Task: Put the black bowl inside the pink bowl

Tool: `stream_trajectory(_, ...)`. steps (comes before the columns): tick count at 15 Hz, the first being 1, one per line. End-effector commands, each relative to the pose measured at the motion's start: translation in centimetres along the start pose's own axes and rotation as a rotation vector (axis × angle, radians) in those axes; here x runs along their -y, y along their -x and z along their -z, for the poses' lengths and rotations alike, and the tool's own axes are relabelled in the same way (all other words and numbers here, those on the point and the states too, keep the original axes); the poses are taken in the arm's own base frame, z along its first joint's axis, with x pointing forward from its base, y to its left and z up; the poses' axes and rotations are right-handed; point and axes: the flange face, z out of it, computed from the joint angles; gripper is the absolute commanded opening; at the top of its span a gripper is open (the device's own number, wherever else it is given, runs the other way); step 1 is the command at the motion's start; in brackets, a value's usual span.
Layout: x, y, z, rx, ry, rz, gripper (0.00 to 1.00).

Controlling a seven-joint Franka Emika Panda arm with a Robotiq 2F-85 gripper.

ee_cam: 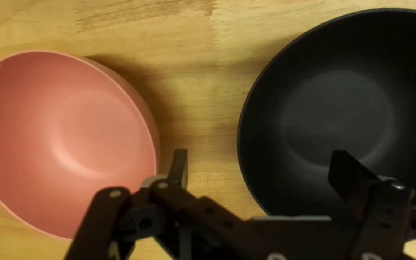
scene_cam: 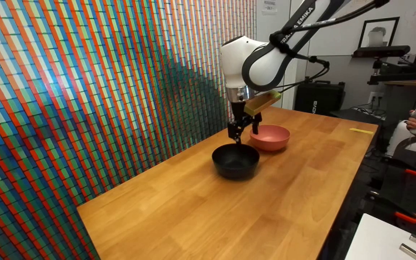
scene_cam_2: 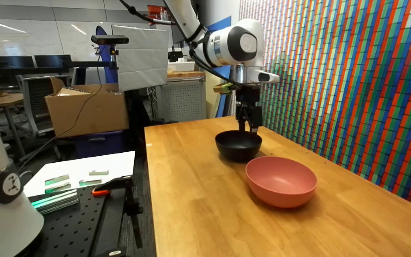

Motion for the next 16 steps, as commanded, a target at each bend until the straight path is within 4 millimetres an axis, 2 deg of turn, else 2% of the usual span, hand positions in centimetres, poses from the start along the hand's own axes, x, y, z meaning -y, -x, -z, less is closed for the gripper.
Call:
stream_trajectory(1, 1.7, -3.0, -2.5, 0.038, 0.052, -0.011, 1.00)
stream_trajectory(3, 1.9, -3.6, -3.7, 0.061, 0.069, -0.011, 1.00)
stream_trajectory(4, 2.0, -3.8, -4.3, 0.070, 0.078, -0.007, 0.75)
stream_trajectory(5, 2.0, -4.1, -4.7, 0.077, 0.085, -0.007, 0.75)
stream_trajectory(6, 2.0, -4.3, -4.9, 0.082, 0.090, -0.010, 0.68)
stream_trajectory(9, 1.9, -4.8, -5.6, 0.099, 0.101, -0.015, 0.42)
stream_trajectory(14, 1.6, -5.3, -5.4, 0.118, 0.113, -0.022, 0.05)
stream_trajectory(16, 1.6, -5.5, -5.0, 0.128, 0.114, -0.025, 0.02)
